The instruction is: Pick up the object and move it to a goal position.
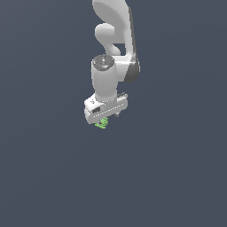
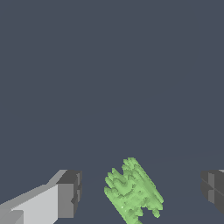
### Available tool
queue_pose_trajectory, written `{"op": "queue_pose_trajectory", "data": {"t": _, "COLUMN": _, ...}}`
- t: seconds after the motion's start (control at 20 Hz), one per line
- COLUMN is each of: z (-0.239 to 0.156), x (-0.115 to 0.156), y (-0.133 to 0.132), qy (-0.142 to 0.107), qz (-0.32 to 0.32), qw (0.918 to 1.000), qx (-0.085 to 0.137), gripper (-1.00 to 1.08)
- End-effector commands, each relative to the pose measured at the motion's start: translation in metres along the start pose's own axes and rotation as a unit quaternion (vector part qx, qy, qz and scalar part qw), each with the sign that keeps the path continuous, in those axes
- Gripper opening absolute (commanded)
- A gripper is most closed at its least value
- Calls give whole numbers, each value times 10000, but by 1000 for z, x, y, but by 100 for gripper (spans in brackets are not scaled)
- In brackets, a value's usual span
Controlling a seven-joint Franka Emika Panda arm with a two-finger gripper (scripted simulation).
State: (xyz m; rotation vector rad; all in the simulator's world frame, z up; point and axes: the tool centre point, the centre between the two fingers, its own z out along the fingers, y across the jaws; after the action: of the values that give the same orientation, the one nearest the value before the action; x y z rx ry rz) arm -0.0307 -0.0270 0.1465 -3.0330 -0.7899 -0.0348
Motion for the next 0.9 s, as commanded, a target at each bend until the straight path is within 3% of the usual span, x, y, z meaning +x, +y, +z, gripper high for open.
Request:
{"op": "queue_pose_trajectory", "data": {"t": 0.0, "z": 5, "x": -7, "y": 2, "qy": -13, "qz": -306, "qw": 9995, "qx": -5, "gripper": 100}}
{"op": "queue_pose_trajectory", "data": {"t": 0.4, "z": 22, "x": -29, "y": 7, "qy": -55, "qz": -1259, "qw": 9920, "qx": -9, "gripper": 100}}
{"op": "queue_pose_trajectory", "data": {"t": 0.85, "z": 39, "x": -54, "y": 10, "qy": -93, "qz": -2302, "qw": 9731, "qx": 6, "gripper": 100}}
